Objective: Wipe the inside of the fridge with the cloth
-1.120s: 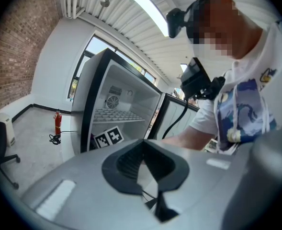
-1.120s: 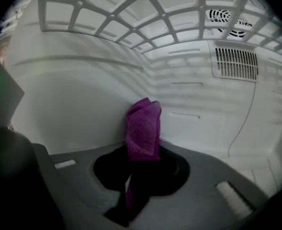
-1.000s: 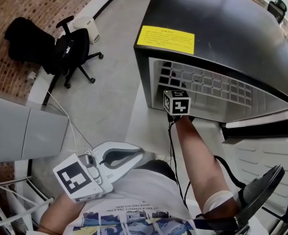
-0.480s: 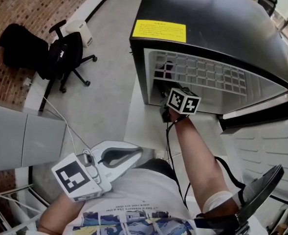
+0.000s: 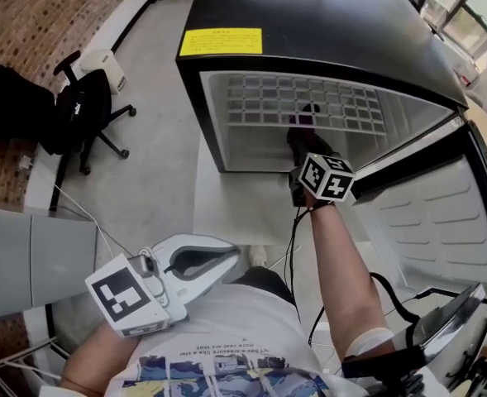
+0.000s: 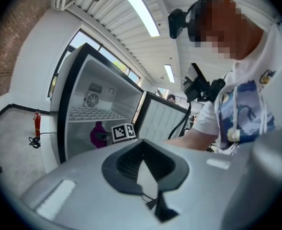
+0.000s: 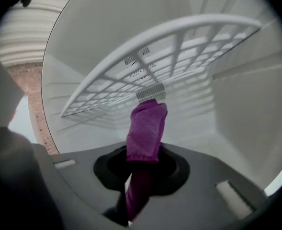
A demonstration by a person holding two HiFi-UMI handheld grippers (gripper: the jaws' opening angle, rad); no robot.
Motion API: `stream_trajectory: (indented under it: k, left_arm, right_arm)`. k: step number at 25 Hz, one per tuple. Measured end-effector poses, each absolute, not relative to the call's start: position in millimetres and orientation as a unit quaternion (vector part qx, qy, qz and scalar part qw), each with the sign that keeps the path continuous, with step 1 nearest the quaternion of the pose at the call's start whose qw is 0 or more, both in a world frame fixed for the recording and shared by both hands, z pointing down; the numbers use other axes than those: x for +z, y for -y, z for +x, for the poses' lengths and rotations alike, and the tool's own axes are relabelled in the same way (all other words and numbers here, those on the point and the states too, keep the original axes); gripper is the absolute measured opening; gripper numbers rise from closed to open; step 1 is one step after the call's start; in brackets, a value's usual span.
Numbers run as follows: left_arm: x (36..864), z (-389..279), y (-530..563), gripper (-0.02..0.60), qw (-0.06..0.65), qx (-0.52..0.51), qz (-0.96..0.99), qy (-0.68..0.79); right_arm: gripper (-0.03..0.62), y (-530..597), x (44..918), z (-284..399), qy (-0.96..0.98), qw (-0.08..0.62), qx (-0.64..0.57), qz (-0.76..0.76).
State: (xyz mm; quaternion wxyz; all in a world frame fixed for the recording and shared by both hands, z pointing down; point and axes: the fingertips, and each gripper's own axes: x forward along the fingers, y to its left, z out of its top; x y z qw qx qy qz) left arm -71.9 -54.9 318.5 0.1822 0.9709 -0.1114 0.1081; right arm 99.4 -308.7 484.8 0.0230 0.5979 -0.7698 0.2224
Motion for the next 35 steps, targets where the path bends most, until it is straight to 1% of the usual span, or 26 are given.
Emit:
stream_trajectory:
  k: [5,9,14,17,25,29,35]
  left_arm:
    - [316.4,-57.5,51.5,0.004,0.178,0.104,0.975,0.085]
    - [312.9,-42.6,49.9,0.004,0.187,0.105,0.974,0.072]
    - [324.3,-39.3,52.4,0.004,0.176,0.126,0.974,0.067]
    - [318.9,-31.8,56.6,0.005,0.176,0.111,0.976,0.069]
    - [316.5,-21.7,63.1,0.003,0.185,0.106,0.974,0.079]
    - [313.5,-18.8,63.8,0.005,0.197,0.104,0.971,0.083]
    - [314.9,-22.7,63.3,0.003,0.193,0.103,0.972,0.092]
  right_arm:
    - [0.057,296.8,484.0,166.8,0.723,0.078,0.173,0.664]
    - [0.057,290.2,490.9,204.2,0.69,0.121,0.153,0.697]
    - [0.057,289.8,498.0,214.9,0.667,0.167,0.13,0.714]
    - [0.057,290.0,506.6,221.5,0.652,0.19,0.13,0.722]
    - [0.057,283.6,539.4,219.1,0.64,0.295,0.122,0.699]
    - [0.057,278.7,558.0,208.4,0.648,0.299,0.137,0.687]
    - [0.057,277.2,564.4,188.8,0.66,0.28,0.158,0.679]
